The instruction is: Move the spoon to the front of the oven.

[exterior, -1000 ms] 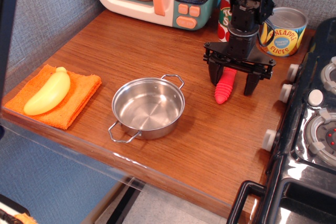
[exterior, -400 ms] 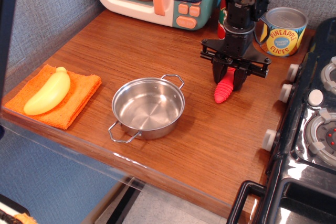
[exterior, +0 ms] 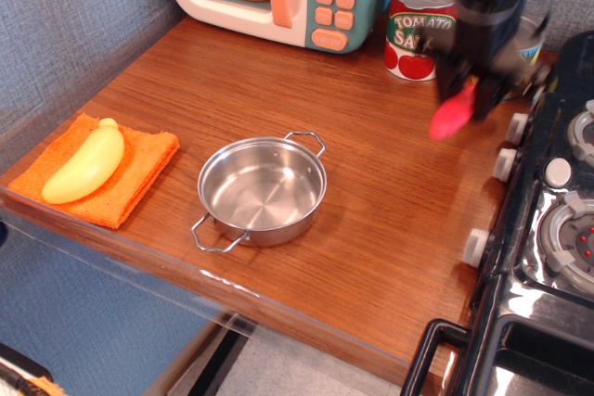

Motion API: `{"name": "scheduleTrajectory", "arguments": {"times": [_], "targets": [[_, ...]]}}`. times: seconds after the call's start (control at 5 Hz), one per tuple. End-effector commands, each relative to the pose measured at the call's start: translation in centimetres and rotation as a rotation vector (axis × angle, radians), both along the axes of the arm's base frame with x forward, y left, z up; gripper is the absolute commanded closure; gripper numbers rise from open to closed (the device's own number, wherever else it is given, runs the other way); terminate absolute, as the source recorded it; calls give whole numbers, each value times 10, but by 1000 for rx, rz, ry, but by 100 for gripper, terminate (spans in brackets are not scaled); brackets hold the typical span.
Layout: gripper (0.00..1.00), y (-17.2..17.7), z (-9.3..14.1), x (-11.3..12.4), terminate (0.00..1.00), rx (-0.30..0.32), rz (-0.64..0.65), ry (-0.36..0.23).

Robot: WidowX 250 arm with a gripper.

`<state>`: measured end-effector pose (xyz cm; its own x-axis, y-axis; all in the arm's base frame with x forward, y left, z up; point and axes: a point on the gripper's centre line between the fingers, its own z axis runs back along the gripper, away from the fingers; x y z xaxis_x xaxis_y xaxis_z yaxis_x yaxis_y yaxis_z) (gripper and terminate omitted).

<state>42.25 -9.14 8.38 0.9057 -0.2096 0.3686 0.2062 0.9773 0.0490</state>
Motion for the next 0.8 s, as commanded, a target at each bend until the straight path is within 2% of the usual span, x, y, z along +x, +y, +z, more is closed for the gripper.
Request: {"name": "scheduleTrajectory", "arguments": {"times": [0.0,0.2,0.6], "targets": [[100,97,54,-1,0,-24,160,-25],[100,147,54,-7,0,0,196,26],[100,243,55,-26,0,39,190,89]]}}
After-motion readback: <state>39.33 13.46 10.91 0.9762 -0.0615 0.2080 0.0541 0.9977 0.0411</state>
